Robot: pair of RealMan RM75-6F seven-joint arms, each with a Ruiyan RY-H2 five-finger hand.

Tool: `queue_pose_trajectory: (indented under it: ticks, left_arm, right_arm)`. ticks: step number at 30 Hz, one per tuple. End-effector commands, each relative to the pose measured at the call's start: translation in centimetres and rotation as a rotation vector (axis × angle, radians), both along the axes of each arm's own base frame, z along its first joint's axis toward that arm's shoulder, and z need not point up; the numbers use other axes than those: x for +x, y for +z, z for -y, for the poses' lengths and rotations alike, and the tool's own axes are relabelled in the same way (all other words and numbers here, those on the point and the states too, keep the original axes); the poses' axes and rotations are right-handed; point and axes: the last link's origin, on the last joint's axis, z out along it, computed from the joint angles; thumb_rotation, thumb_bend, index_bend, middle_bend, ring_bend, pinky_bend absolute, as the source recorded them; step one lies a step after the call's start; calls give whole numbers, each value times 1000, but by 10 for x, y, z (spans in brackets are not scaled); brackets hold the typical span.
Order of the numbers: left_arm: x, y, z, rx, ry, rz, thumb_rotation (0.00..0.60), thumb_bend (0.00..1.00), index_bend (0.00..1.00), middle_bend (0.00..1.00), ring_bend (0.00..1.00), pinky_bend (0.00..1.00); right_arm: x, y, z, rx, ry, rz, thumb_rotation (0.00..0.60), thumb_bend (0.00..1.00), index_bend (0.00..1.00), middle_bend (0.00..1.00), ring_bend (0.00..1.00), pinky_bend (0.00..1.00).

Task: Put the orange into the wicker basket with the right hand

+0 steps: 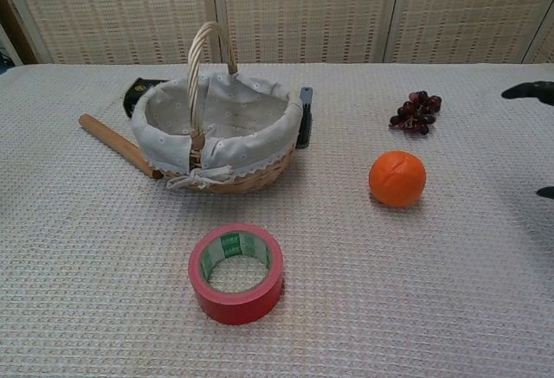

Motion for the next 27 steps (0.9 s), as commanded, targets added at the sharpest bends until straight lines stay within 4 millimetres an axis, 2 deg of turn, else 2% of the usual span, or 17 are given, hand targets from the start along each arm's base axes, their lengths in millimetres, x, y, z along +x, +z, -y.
queue_pose_trajectory:
  ticks: [1,5,8,13,19,22,23,25,27]
  left_arm:
    - [0,0,0,-1,3,2,600,348,0,0,0,81]
    - [-1,1,-1,-1,8,10,600,348,0,0,0,81]
    - [-1,1,-1,-4,13,15,600,348,0,0,0,81]
    - [-1,1,0,-6,21,25,600,347,0,0,0,81]
    - [-1,1,-1,-8,28,32,600,348,0,0,0,81]
    - [-1,1,-1,-14,30,37,600,348,0,0,0,81]
    - [-1,2,-1,-14,29,38,600,348,0,0,0,81]
    - [-1,2,-1,-15,28,40,600,348,0,0,0,81]
    - [-1,2,-1,-15,30,41,600,348,0,0,0,81]
  right_arm:
    - [35,-30,17,47,13,46,600,92,0,0,0,32]
    - [52,-58,22,89,-14,66,600,92,0,0,0,32]
    - [57,-72,28,90,-17,41,600,92,0,0,0,32]
    - [61,-88,42,87,-37,18,600,92,0,0,0,32]
    - [65,-101,49,95,-59,24,600,92,0,0,0,42]
    - [66,-124,55,102,-67,24,600,109,31,16,12,142]
    - [66,-127,55,100,-67,27,600,134,53,67,55,223]
    - [66,-134,55,97,-69,35,600,184,71,229,221,392]
    - [66,-138,53,94,-65,38,600,222,87,412,435,564]
